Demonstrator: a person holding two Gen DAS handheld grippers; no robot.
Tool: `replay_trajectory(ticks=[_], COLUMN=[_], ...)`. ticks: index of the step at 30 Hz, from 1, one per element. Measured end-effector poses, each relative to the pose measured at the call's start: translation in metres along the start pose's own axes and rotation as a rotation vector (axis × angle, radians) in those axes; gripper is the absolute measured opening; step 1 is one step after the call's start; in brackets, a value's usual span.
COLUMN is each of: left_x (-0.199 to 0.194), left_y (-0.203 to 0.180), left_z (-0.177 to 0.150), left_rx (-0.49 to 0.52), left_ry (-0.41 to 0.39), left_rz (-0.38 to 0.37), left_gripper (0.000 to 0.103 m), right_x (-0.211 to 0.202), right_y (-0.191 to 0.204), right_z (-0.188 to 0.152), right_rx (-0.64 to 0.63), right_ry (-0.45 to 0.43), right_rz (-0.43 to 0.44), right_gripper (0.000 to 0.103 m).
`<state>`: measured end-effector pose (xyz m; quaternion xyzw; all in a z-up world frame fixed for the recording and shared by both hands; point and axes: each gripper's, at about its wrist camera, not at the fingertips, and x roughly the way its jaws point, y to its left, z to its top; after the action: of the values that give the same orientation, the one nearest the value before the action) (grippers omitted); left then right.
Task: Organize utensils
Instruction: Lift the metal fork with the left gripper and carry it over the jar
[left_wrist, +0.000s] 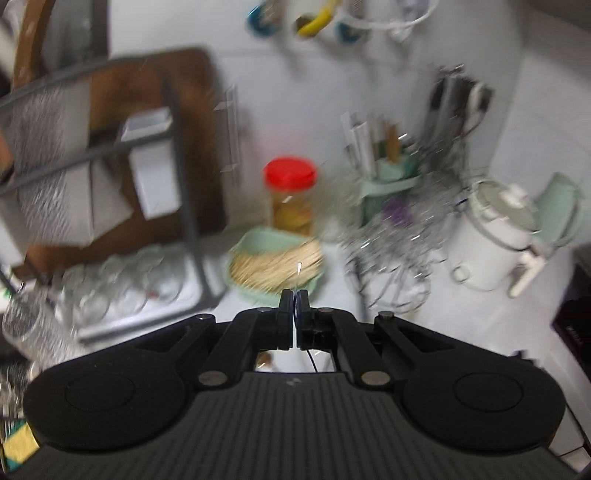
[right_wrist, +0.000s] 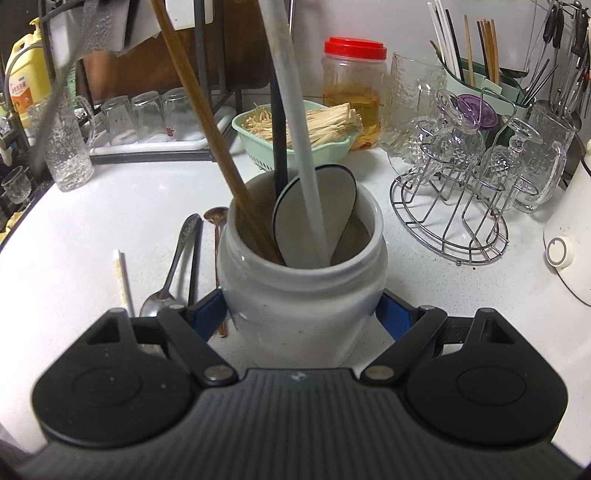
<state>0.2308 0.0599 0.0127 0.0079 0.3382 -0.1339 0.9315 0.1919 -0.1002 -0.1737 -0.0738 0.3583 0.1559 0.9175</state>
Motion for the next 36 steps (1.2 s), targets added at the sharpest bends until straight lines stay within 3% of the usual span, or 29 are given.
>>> replay_trajectory(ticks=[8,15,18,24,30,36], left_x=[-0.013,0.026,0.040,0.048,0.045,0.043], left_y=[-0.040,-0.055,-0.054,-0.050,-0.057,-0.078], left_z=[0.015,0.006,0.001,-0.001,0.003,0.007], left_rx=[0.053,0.128,0.121,0.102,0.131,0.249], left_ry=[-0.085,-0.082,-0.058,-0.086,-0.117,-0.141], left_rz=[-0.101,-0.057,-0.059,-0.051,-0.085,-0.139], left_gripper=[0.001,0.001,0.001,0.001,0.001,0.001], right_x=[-0.002,-0.003,-0.003,-0.004,-0.004,-0.004], right_y=[-0.001,0.000,-0.001,0.001,0.003,0.004], right_z=[-0.002,-0.003,-0.003,-0.004,-0.004,-0.005], right_rx=[-0.023,-0.016,-0.014,0.001,0.009,0.019], right_ry=[0.006,-0.001,-0.006,-0.007,-0.005,-0.013], right_rz=[0.024,0.023,0.026,0.014,0.004,-0.006], right_gripper=[0.089,0.089,0.089,0.089,0.089,0.089])
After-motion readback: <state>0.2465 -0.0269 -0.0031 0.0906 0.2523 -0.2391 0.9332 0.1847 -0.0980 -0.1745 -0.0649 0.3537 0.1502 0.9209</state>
